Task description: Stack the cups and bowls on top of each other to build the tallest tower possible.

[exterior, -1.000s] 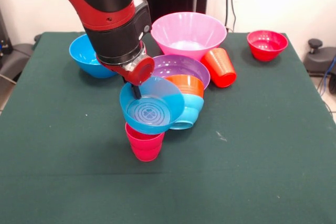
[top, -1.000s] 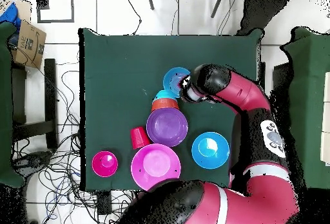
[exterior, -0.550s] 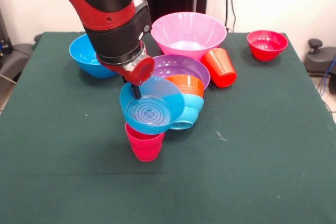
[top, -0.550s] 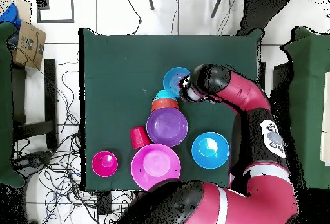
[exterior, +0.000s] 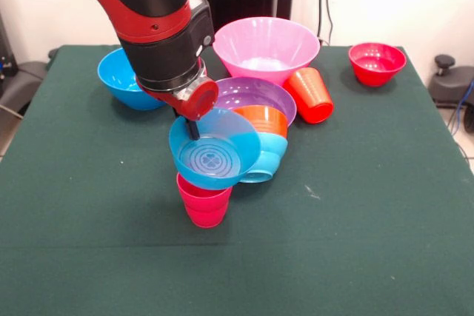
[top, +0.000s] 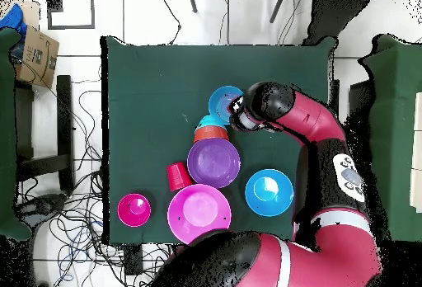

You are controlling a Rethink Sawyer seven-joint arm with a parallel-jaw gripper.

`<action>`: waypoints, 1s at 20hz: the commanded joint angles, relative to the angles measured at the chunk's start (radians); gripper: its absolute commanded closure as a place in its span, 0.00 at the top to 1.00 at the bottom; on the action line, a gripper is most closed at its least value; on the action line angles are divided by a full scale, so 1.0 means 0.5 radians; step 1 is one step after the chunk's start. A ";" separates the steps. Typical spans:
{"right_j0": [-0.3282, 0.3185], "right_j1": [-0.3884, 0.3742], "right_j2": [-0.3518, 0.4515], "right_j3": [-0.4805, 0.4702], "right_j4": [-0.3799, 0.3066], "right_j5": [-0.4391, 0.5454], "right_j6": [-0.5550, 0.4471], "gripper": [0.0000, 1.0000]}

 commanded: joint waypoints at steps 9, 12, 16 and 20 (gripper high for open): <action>0.027 0.087 0.102 0.087 -0.039 -0.051 0.085 0.00; 0.029 0.091 0.089 0.081 -0.051 -0.043 0.083 0.00; 0.043 0.093 0.059 0.057 -0.070 -0.081 0.109 0.00; 0.044 0.092 0.054 0.051 -0.066 -0.077 0.113 0.00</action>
